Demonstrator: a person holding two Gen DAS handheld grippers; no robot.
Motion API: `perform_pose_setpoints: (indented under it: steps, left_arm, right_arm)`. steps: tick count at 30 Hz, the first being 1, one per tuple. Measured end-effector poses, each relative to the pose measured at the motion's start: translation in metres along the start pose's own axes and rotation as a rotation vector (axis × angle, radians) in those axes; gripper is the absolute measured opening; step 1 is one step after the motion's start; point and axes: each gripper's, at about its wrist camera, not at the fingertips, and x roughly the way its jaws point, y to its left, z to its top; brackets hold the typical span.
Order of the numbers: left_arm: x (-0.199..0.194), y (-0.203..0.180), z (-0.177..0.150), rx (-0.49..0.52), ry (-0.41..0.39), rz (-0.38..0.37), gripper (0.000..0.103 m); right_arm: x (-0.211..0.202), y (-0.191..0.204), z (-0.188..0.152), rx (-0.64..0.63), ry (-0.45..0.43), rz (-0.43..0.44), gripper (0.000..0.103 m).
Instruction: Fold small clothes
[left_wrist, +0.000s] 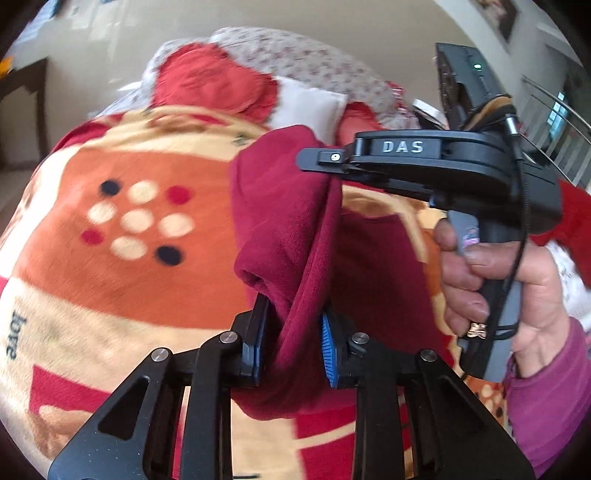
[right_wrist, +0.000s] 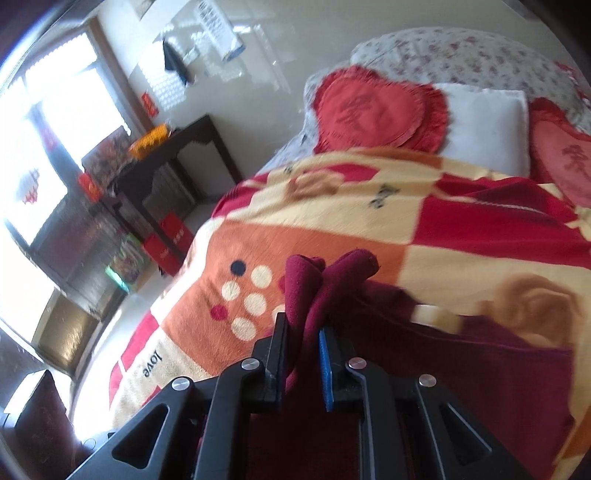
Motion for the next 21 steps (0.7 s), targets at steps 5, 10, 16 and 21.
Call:
perform_pose_setpoints:
  steps: [5,10,16,21]
  left_arm:
    - [0.015,-0.053,0.007,0.086,0.02,-0.067,0.023]
    - [0.042,-0.103,-0.003,0.187,0.075,-0.095,0.023]
    - [0.089,-0.134,-0.026,0.249,0.165,-0.076,0.023]
    - [0.103,-0.152,-0.042,0.271,0.212,-0.083,0.04]
  right_arm:
    - [-0.052,-0.043,-0.01,0.055,-0.054,-0.031,0.013]
    - [-0.09,-0.102,-0.042,0.172,-0.087,-0.059,0.013]
    - [-0.094,-0.156,-0.086,0.301,-0.059,-0.123,0.013]
    - [-0.077,-0.177,-0.106,0.376,-0.034,-0.167,0.014]
